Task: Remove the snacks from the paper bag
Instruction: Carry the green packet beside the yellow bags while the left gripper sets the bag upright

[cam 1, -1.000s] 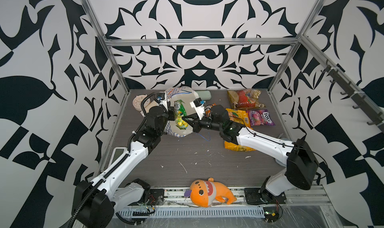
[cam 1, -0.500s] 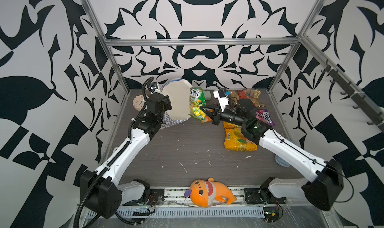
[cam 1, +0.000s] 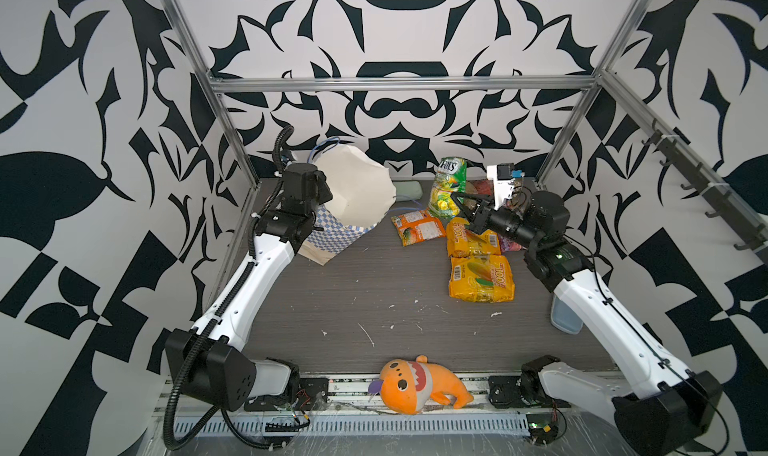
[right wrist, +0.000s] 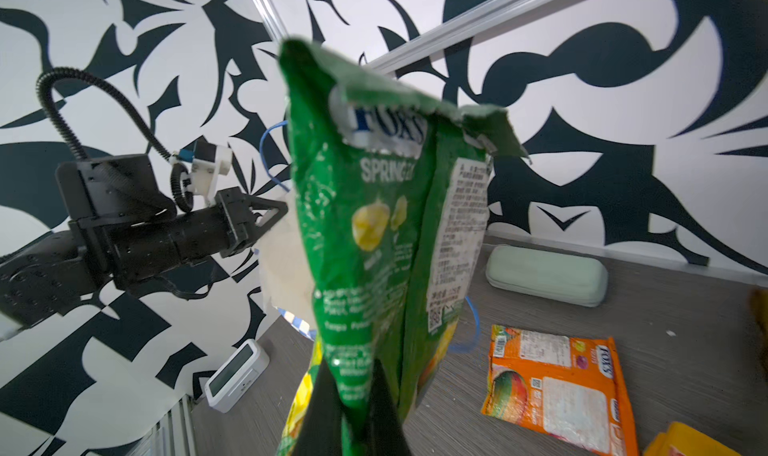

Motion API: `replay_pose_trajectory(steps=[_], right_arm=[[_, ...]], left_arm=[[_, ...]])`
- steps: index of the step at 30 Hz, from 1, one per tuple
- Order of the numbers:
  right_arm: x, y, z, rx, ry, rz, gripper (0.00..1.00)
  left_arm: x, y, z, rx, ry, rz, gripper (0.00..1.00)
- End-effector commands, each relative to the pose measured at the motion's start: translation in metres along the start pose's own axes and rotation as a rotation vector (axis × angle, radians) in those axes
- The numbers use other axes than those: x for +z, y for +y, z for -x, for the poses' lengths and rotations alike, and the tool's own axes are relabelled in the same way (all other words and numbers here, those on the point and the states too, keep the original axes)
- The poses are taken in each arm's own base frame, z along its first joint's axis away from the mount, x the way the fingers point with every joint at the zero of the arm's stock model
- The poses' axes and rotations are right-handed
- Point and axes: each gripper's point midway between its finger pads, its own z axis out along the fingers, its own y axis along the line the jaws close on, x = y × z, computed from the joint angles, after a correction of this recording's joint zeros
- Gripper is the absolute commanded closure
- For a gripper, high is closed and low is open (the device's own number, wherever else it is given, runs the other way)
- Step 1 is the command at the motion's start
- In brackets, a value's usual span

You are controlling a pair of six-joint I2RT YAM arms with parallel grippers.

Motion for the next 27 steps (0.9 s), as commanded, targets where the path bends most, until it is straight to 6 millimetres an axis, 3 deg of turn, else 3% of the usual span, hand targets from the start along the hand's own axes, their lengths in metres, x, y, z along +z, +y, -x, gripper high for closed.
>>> replay_pose_trajectory(steps=[1,5,11,19,24,27], right_arm=[[-0.017,-0.004,0.039,0.016,-0.107,-0.041,1.0],[-0.026,-0.027,0.04,0.088,-0.125,-0.102,1.0],[-0.025,-0.053,0.022,0.164,-0.057,-0.162,1.0],[0.002,-0.046,-0.055,0.324,0.26,0.051,1.0],[-0.002,-0.052,-0.105,0.394,0.386,0.044,1.0],[0.001,-0.048,-0.13,0.441,0.455,0.073,1.0]], left_arm=[[-0.011,0.006,0.007,-0.145,0.029,-0.028,1.0],[-0.01,0.028,-0.002,-0.181,0.049,0.007,1.0],[-0.006,0.058,-0.022,-0.315,0.101,-0.015,1.0],[-0.006,0.086,-0.045,-0.343,0.151,0.011,1.0],[-0.009,0.089,-0.048,-0.315,0.161,-0.008,1.0],[-0.008,0.08,-0.047,-0.251,0.173,-0.056,1.0]])
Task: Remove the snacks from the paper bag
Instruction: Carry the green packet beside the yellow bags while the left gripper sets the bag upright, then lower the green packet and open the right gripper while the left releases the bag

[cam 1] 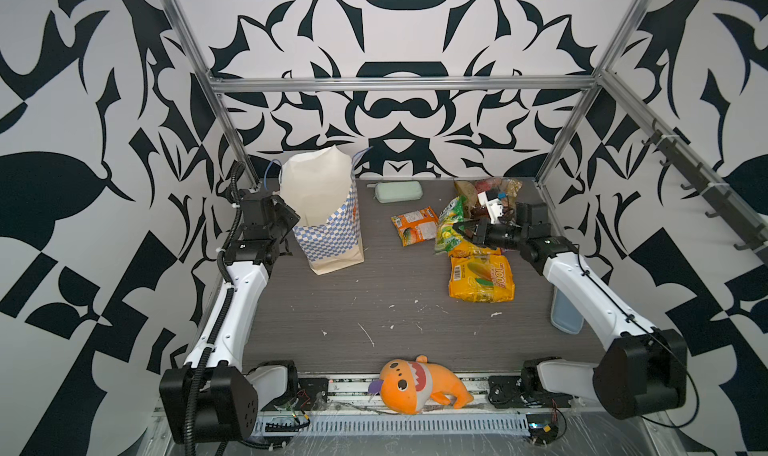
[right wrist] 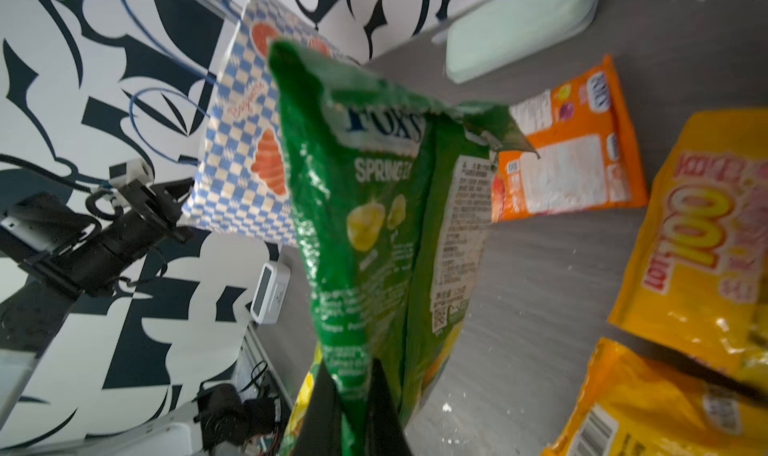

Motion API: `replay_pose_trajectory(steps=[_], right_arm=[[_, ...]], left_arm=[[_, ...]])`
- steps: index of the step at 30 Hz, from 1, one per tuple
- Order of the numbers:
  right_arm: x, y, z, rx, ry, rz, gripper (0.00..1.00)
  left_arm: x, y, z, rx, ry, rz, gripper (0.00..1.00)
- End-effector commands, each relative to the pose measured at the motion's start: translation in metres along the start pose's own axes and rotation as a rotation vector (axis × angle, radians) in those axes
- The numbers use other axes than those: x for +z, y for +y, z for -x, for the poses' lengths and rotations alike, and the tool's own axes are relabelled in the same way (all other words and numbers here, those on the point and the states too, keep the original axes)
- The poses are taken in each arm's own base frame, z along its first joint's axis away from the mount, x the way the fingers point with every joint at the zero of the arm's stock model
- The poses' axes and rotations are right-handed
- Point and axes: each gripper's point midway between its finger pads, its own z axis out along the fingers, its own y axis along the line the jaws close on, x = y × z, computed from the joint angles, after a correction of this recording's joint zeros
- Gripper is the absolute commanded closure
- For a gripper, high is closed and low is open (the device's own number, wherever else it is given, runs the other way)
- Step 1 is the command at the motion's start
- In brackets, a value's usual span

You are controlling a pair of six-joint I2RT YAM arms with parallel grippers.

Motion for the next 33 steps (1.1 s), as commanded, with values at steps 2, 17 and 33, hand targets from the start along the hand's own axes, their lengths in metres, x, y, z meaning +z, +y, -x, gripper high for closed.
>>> replay_pose_trajectory(steps=[2,17,33], right_arm=[[0.014,0.015,-0.022,-0.043,0.095,0.075,1.0],[0.082,-0.019,-0.064,0.019,0.2,0.009,1.0],[0.092,-0.029,-0.065,0.026,0.216,0.003,1.0]], left_arm=[[0.0,-0.014,-0.011,0.1,0.066,-0.077,1.0],[0.016,-0.04,-0.051,0.247,0.303,-0.255,1.0],[0.013,-0.044,-0.047,0.291,0.301,-0.255,0.82]])
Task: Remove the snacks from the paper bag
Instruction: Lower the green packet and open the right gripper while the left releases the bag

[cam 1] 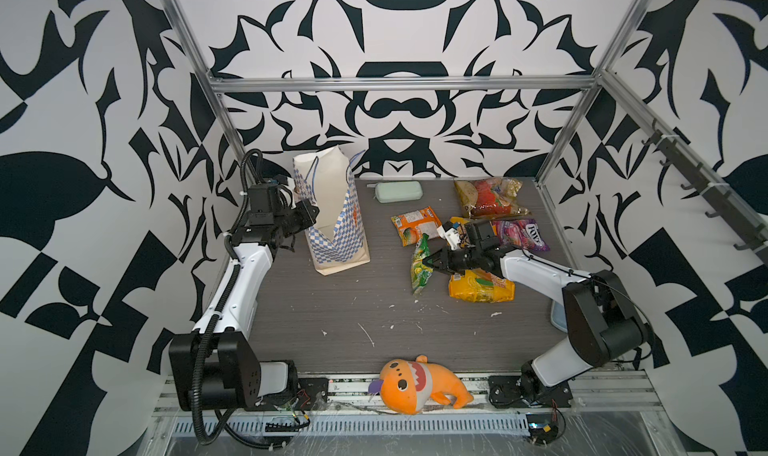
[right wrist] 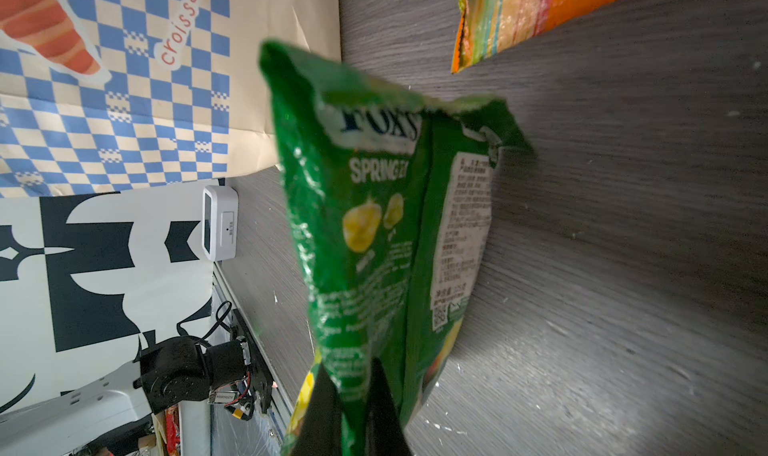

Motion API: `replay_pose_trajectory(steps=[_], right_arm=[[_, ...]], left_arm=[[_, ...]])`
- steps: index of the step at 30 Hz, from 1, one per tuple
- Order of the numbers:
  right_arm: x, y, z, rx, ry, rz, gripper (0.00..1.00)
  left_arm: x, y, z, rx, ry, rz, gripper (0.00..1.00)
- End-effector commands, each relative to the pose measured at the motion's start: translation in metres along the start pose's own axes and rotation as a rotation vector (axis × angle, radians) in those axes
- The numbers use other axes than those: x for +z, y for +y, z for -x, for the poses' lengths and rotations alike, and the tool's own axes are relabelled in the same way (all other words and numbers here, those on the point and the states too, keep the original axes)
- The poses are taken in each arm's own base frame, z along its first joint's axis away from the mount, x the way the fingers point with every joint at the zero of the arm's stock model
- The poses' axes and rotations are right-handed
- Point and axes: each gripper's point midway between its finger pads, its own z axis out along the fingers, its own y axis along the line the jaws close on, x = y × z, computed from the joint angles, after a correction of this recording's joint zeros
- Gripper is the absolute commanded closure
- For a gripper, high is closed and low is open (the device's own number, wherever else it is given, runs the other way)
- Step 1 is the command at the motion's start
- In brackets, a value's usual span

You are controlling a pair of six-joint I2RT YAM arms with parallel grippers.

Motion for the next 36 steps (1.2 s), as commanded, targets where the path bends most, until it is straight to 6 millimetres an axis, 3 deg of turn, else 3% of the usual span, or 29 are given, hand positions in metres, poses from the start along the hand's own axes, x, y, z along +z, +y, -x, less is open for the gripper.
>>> replay_pose_trajectory(steps=[1,3,5,8,10,14,18,23,28,36], right_arm=[[-0.007,0.025,0.015,-0.074,-0.041,0.079,1.0],[-0.005,0.026,0.014,-0.071,-0.031,0.094,1.0],[-0.003,0.024,0.013,-0.064,-0.019,0.097,1.0],[0.001,0.016,0.011,-0.054,-0.012,0.076,1.0],[0.003,0.016,0.013,-0.055,-0.012,0.083,1.0],[0.005,0.022,0.015,-0.065,-0.009,0.115,1.0],[0.009,0.011,0.013,-0.058,0.006,0.078,1.0],[0.013,-0.003,0.01,-0.046,0.029,0.008,0.89],[0.003,-0.005,0.014,-0.071,0.026,-0.04,0.74],[-0.012,-0.017,0.021,-0.047,0.007,-0.109,0.69]], left_arm=[[-0.009,0.005,0.004,-0.006,-0.022,0.061,0.81],[-0.013,0.006,0.009,-0.002,-0.052,0.075,0.78],[-0.016,0.007,0.014,-0.003,-0.075,0.088,0.63],[-0.019,0.011,0.019,-0.007,-0.101,0.122,0.23],[-0.035,0.004,0.028,0.012,-0.151,0.125,0.0],[-0.046,0.002,0.033,0.037,-0.198,0.138,0.0],[-0.046,0.001,0.032,0.042,-0.204,0.125,0.0],[-0.039,0.003,0.028,0.026,-0.175,0.119,0.0],[-0.037,0.002,0.027,0.025,-0.167,0.113,0.0],[-0.039,0.006,0.028,0.029,-0.178,0.136,0.0]])
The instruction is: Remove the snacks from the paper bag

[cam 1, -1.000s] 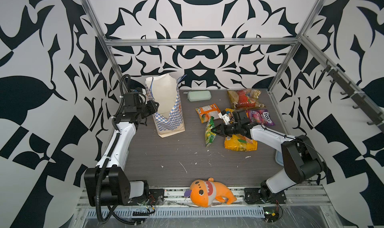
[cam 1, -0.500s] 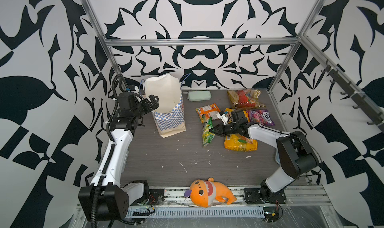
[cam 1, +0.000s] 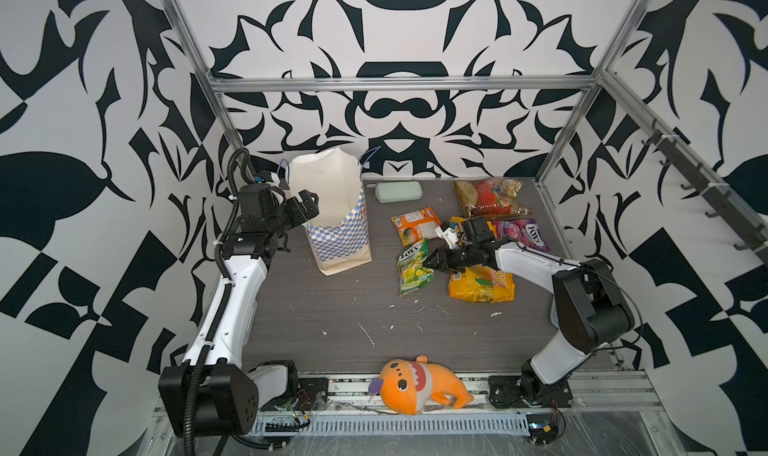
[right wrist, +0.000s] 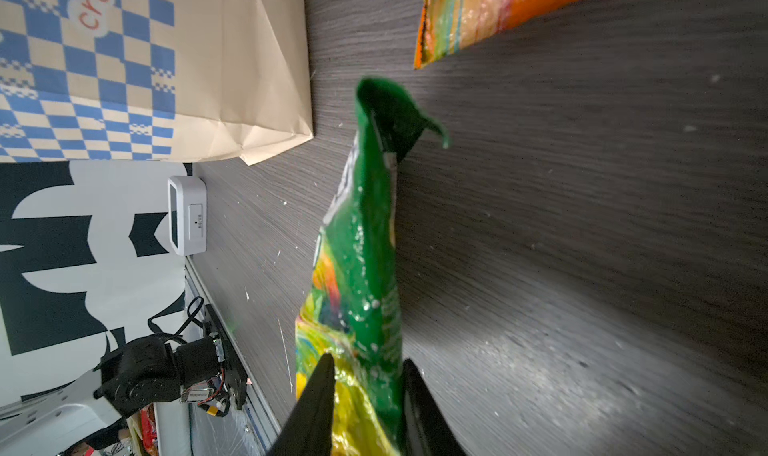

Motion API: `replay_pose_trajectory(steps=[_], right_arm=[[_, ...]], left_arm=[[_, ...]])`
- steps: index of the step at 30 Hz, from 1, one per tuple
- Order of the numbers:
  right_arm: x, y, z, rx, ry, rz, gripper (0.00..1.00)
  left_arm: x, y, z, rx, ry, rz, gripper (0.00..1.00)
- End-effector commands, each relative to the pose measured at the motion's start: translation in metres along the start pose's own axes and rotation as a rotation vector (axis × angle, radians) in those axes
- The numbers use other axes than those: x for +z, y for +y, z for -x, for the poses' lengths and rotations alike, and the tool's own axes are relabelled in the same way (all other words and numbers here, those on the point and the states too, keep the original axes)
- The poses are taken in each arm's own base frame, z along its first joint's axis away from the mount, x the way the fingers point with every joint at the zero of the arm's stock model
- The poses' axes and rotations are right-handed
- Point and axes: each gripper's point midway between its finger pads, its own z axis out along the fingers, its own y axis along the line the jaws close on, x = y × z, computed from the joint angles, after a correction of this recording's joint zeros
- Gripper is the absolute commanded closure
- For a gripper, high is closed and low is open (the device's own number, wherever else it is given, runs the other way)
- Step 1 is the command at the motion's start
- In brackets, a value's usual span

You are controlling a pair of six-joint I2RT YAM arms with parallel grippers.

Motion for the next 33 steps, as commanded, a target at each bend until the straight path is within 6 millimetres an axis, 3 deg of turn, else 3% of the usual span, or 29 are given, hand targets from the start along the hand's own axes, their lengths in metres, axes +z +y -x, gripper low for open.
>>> replay_pose_trajectory(steps=[1,5,13,16,18,21,22,25,28,33], right_arm=[[-0.02,0.007,0.014,-0.043,-0.049,-0.03,0.69],[-0.035,0.003,0.018,-0.059,-0.076,-0.103,0.67],[-0.051,-0.009,0.028,-0.095,-0.092,-0.254,0.55],[-0.055,0.001,0.036,-0.117,-0.133,-0.232,0.55],[-0.061,0.01,0.045,-0.145,-0.172,-0.215,0.55],[-0.074,0.029,0.06,-0.211,-0.265,-0.19,0.55],[-0.081,0.035,0.066,-0.236,-0.309,-0.183,0.55],[-0.097,0.047,0.079,-0.281,-0.417,-0.183,0.55],[-0.113,0.053,0.086,-0.315,-0.511,-0.202,0.55],[-0.138,0.046,0.091,-0.343,-0.683,-0.273,0.55]], left_arm=[[0.0,0.006,-0.003,0.003,0.003,0.031,0.0],[-0.008,0.015,0.005,-0.012,-0.038,0.093,0.0],[-0.042,-0.021,0.052,0.057,-0.148,0.025,0.0],[-0.061,-0.02,0.073,0.091,-0.245,0.073,0.0],[-0.071,-0.002,0.086,0.07,-0.316,0.157,0.05],[-0.08,0.048,0.095,-0.102,-0.387,0.231,0.14],[-0.08,0.072,0.093,-0.19,-0.414,0.252,0.25],[-0.07,0.136,0.076,-0.447,-0.438,0.276,0.38],[-0.043,0.166,0.051,-0.517,-0.384,0.286,0.47],[0.032,0.182,0.011,-0.521,-0.153,0.213,0.51]])
